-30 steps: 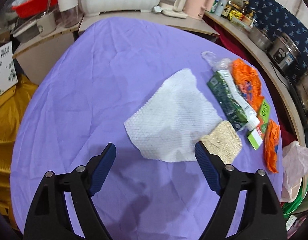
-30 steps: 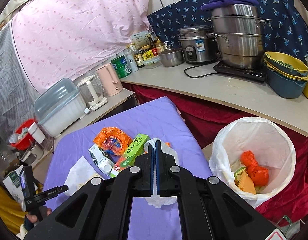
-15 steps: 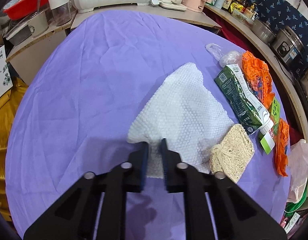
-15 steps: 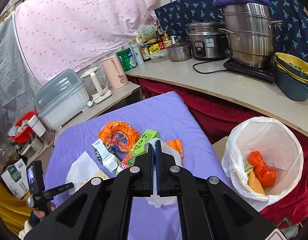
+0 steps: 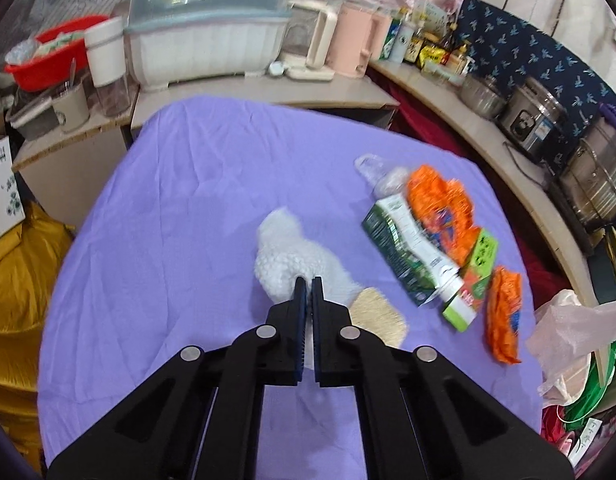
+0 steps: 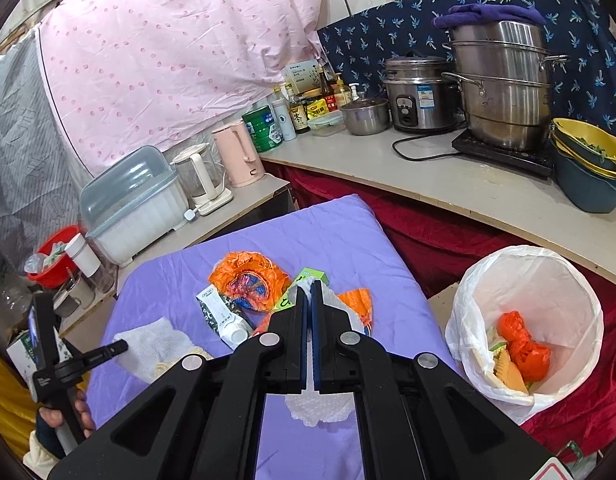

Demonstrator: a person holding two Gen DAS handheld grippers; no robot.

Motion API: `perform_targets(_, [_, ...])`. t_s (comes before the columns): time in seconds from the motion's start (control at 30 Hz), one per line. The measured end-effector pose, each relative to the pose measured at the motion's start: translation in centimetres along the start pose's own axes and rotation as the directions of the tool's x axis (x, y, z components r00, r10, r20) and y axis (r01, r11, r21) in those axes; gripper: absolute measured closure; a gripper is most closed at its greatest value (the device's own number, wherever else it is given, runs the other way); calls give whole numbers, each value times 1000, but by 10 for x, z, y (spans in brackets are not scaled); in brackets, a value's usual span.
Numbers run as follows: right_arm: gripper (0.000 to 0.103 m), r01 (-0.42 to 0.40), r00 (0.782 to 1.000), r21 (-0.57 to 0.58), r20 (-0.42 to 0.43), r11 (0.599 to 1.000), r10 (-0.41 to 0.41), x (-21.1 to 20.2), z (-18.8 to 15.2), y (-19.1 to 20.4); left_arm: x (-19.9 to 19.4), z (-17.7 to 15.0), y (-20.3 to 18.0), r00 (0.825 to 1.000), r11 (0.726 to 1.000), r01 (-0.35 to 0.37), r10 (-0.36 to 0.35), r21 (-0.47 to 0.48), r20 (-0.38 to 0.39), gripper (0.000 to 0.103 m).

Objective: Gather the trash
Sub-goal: 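Grasp the second white paper towel with left tool, then carry both paper towels with both tools over the trash bin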

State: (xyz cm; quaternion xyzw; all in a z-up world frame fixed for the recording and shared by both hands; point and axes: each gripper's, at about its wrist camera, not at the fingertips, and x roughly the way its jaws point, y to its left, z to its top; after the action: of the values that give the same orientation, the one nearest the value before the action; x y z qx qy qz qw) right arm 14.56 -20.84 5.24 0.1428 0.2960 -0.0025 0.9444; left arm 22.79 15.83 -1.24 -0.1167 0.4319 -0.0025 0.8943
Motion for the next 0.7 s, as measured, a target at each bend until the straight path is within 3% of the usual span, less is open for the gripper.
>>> perform_targets(0.17, [101,-5,1000,16,24,1000,4,-11,7,-7,-37,24,-24,994,999,38,-41,28,98,101])
perform_targets(0.37, [101,-18,999,26,45,1000,16,-23,7,-11,-82,41,-65,975,990,92,-112,108,192,101])
perform_targets(0.53, [101,-17,998,38,56,999,15,-29,7,-21,-98,37,-102,965,976,137,-170,171,197,101])
perform_targets(0.7, [101,14,996,62,83,998,-19,-41,10,-42,-100,21,-154,957,946,204,-246,252,152,101])
